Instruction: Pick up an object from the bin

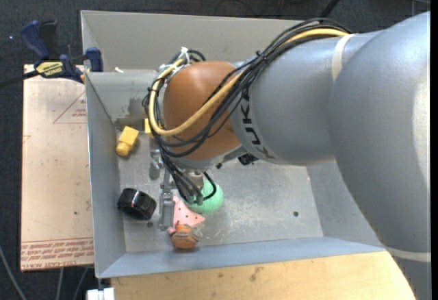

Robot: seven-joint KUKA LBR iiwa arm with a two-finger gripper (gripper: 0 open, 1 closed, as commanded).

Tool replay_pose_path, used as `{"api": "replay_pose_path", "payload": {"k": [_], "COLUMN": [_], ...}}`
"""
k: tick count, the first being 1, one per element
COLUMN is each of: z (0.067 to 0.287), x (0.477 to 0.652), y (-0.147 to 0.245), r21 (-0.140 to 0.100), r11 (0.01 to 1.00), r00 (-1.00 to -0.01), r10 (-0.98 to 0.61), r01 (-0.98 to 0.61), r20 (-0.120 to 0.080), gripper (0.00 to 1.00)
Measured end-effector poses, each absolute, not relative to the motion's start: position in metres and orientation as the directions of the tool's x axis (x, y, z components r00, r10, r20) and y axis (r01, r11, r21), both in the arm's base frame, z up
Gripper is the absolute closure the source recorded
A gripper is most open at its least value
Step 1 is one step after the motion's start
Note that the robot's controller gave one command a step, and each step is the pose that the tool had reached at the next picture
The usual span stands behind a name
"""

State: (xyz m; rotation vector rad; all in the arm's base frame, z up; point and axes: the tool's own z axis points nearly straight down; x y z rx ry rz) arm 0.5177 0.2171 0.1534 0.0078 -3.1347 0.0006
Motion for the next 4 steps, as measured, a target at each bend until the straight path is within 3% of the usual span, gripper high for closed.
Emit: {"api": "replay_pose_path", "payload": {"k": [1,2,3,4], "z": [0.158,0.115,0.084,0.074], "x": [0.519,0.546,0.531,0.544], "y": [0.216,0.237,0.243,0.253], "r21": [0.001,0.004,-0.001,0.001], "r11": [1.0,0.999,1.0,0.931], "r00": [-1.0,-0.999,-1.0,-0.931], "r10": [-0.001,-0.038,0.017,-0.365], "r01": [-0.001,-0.038,0.017,-0.365], "r20": [0.0,-0.011,0.003,-0.005], "gripper": [0.0,0.0,0.0,1.0]}}
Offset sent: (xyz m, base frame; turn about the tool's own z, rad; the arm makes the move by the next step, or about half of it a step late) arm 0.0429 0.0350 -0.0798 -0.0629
